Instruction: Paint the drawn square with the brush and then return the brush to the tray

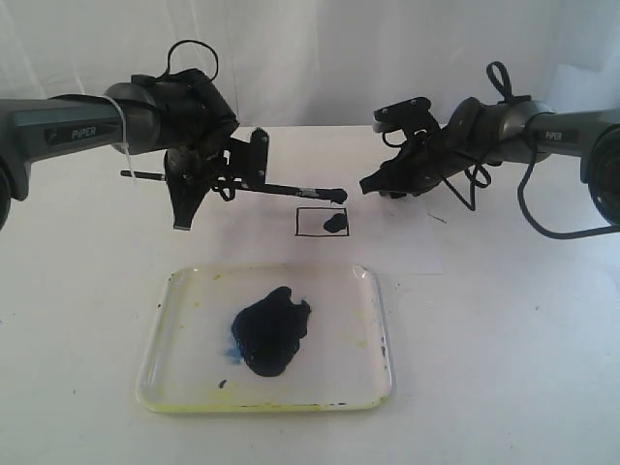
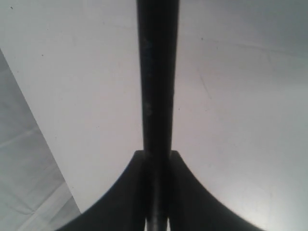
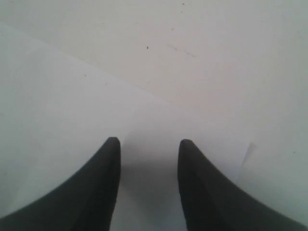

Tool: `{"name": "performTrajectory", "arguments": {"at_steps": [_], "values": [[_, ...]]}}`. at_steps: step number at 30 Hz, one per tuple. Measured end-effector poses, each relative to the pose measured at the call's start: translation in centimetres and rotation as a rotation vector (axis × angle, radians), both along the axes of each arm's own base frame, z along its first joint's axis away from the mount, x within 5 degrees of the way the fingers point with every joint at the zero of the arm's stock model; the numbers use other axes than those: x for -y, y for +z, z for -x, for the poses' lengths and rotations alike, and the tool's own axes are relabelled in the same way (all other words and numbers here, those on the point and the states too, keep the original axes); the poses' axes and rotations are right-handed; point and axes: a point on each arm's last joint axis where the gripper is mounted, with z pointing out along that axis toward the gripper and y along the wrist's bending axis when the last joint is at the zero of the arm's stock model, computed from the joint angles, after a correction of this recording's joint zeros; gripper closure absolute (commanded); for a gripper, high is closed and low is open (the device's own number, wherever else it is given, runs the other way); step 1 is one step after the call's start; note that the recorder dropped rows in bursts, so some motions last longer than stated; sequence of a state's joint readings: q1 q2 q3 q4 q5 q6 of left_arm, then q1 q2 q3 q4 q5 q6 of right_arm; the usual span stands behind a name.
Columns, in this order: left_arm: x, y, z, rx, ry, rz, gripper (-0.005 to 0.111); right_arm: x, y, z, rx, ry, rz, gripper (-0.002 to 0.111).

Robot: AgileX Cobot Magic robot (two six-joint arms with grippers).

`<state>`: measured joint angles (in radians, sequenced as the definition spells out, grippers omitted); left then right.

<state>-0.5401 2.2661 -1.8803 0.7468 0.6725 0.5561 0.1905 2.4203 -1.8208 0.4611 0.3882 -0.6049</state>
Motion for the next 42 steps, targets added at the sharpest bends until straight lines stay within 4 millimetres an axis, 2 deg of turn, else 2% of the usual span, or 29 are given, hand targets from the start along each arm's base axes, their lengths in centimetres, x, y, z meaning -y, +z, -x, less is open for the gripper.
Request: {"name": "performTrajectory", "arguments": {"at_steps": [11,21,30,42], "values": [[-0.1,-0.3,-0.1,-0.007,0.004,0.002,0.107,0.0,0.0,0.0,0.002,-0.001,0.000,0.070],[0.2,-0.4,-1.3,-0.018,0.054,-0.017,0.107,0.0,0.0,0.0,0.002,-0.001,0.000,0.070],[0.8,-0.5,-0.4,-0.070,0.045,-0.070,0.107,0.0,0.0,0.0,0.002,0.000,0.002,0.070],[1.9,-0.4,-0.2,-0.046,0.005,-0.044,0.107,0.0,0.0,0.0,0.002,0.001,0.004,0.070]]}}
